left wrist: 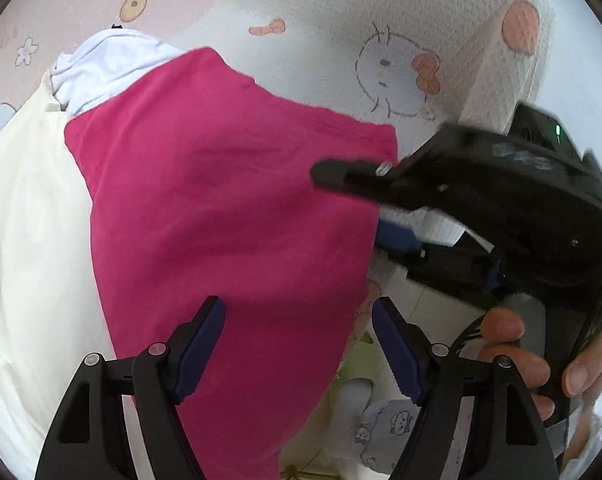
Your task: Fold clothes
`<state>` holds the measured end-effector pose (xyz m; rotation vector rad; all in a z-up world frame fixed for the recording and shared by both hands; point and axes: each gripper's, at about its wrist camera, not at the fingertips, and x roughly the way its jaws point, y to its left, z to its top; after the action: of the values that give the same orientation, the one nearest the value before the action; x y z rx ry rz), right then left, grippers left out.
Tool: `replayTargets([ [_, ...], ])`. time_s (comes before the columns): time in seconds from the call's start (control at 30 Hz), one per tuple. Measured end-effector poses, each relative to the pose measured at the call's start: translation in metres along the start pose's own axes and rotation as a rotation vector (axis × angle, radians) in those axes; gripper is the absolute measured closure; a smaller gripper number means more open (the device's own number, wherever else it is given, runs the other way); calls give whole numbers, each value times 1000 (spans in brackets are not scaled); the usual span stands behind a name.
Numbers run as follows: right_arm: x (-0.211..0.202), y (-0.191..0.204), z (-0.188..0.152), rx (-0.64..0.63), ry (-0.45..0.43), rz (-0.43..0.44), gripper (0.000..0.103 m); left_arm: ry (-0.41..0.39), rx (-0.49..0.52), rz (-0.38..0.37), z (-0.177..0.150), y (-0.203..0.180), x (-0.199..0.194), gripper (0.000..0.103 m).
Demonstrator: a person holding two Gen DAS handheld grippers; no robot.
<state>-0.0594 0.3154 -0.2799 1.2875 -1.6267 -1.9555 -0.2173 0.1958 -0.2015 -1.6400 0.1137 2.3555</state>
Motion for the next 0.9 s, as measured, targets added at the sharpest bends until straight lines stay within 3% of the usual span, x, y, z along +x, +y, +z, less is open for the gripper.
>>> replayTargets([
  [0.1, -4, 6, 1, -35, -26, -47, 86, 7, -20, -18, -1, 4, 3, 28],
  [0.13, -5, 9, 2, -56, -32, -65, 94, 10, -42, -36, 0, 7, 3, 28],
  [0.2, -9, 17, 2, -104, -41, -88, 94, 13, -86, -68, 3, 15, 1, 28],
  [0.43, -17, 56, -9, -257, -8, -15, 95, -1, -216, -175, 12, 39, -4, 28],
  [0.63, -7, 63, -7, -254, -8, 18, 95, -10, -206, -176, 7, 29, -13, 28],
  [0.9, -8, 67, -5, -261, -5, 73, 95, -82, -163, -110, 3, 30, -23, 28],
])
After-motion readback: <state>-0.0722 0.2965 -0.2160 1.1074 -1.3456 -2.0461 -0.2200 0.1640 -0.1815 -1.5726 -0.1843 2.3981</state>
